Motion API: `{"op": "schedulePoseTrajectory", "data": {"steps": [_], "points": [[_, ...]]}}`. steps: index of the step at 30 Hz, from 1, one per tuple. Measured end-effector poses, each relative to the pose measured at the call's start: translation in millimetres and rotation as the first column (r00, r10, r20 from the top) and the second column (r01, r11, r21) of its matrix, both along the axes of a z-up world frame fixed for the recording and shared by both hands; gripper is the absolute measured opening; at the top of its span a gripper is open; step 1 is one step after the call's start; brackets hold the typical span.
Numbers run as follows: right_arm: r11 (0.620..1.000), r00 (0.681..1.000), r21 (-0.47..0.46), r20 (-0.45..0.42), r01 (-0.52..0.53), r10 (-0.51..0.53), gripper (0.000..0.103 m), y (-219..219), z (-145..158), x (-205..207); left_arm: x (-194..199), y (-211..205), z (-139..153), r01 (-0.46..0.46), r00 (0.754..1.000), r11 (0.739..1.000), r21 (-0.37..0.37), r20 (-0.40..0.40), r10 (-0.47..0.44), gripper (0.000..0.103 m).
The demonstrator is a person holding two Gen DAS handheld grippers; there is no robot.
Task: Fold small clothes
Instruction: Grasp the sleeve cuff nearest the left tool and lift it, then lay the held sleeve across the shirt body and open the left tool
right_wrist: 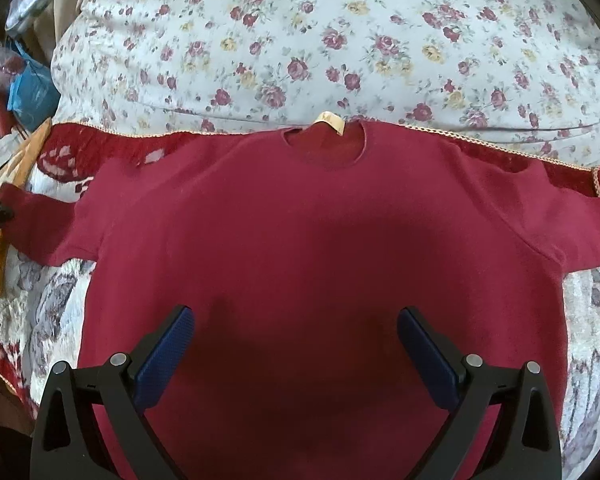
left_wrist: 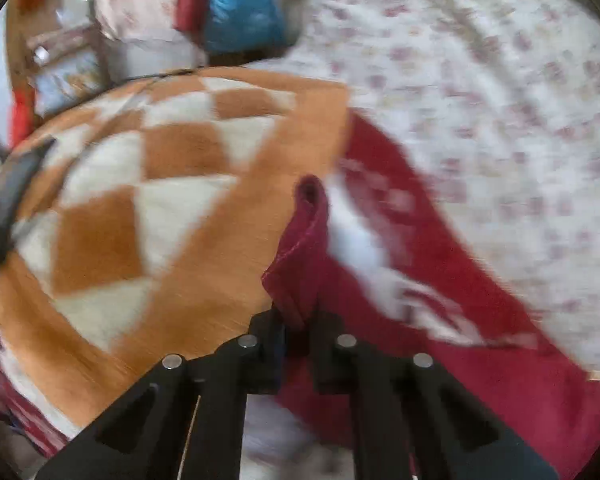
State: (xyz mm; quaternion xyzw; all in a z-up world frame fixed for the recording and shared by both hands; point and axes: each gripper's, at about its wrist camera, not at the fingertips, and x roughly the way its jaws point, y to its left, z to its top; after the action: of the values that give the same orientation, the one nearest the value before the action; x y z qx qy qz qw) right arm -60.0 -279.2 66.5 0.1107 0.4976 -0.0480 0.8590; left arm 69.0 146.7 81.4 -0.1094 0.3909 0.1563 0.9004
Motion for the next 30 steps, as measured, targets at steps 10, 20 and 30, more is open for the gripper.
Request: {"op": "schedulePoseTrajectory", "data": {"steps": [10, 20, 30], "points": [[0.996, 0.995, -0.007, 0.044, 0.085, -0.085, 0.103, -48.5, 23.8, -23.8, -54.8, -218.5, 52.7, 0.555, 0.831, 0.820, -0.138, 0.124, -0.542, 0.008], [0.982, 0.982, -0.006, 0.016, 0.190, -0.190, 0.103, -110.1, 23.4, -53.0, -70.9, -366.9, -21.9, 0.709, 0.691, 0.678, -0.193, 0.000, -0.723, 0.018], [0.990, 0.988, 0.087, 0.098, 0.110, -0.119, 0.102, -95.5, 31.1, -38.3, -100.2, -285.9, 6.9, 0.654, 0.755, 0.756, -0.001, -0.063, -0.653, 0.090]]}}
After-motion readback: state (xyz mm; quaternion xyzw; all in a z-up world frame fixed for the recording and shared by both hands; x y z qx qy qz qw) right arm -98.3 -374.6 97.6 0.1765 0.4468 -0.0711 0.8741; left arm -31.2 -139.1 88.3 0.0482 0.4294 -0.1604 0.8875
